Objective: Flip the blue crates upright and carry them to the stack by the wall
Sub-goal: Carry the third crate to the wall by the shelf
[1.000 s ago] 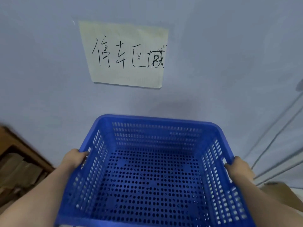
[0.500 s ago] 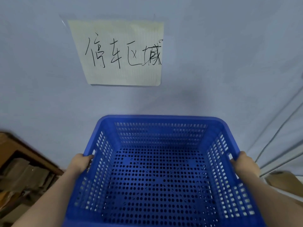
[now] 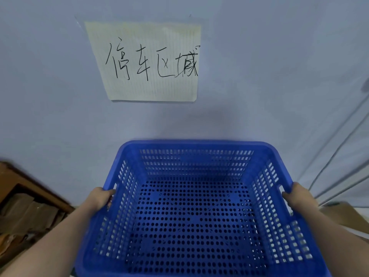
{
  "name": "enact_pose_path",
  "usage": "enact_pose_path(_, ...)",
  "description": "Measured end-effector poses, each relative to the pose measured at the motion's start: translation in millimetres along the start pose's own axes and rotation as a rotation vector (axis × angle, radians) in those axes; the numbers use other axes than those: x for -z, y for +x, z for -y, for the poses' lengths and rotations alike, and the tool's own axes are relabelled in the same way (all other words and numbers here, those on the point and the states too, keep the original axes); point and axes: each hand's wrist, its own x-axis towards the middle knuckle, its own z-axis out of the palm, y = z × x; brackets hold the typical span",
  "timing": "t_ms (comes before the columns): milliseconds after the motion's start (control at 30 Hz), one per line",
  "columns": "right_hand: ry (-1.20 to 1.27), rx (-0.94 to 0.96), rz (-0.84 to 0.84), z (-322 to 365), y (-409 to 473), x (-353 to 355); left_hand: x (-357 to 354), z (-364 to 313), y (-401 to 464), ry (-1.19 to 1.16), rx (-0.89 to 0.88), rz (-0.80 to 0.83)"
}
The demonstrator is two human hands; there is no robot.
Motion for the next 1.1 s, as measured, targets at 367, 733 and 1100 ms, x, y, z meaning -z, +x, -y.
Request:
enact_pose_path(367, -0.04, 0.018, -0.07, 10.5, 10.5, 4.8, -2.5, -10.5, 20.6, 0.012, -0.001, -0.086)
enact_pose_path(733, -0.001, -0.011, -0.02, 2.2, 3.9, -0.7, -3.6, -8.0, 9.9, 0.03, 0.001, -0.043)
enact_pose_path(1100, -0.056, -0.01, -0.028, -5.6, -3.3, -4.5, -4.9, -1.1, 5.4, 0.045, 0.001, -0.055)
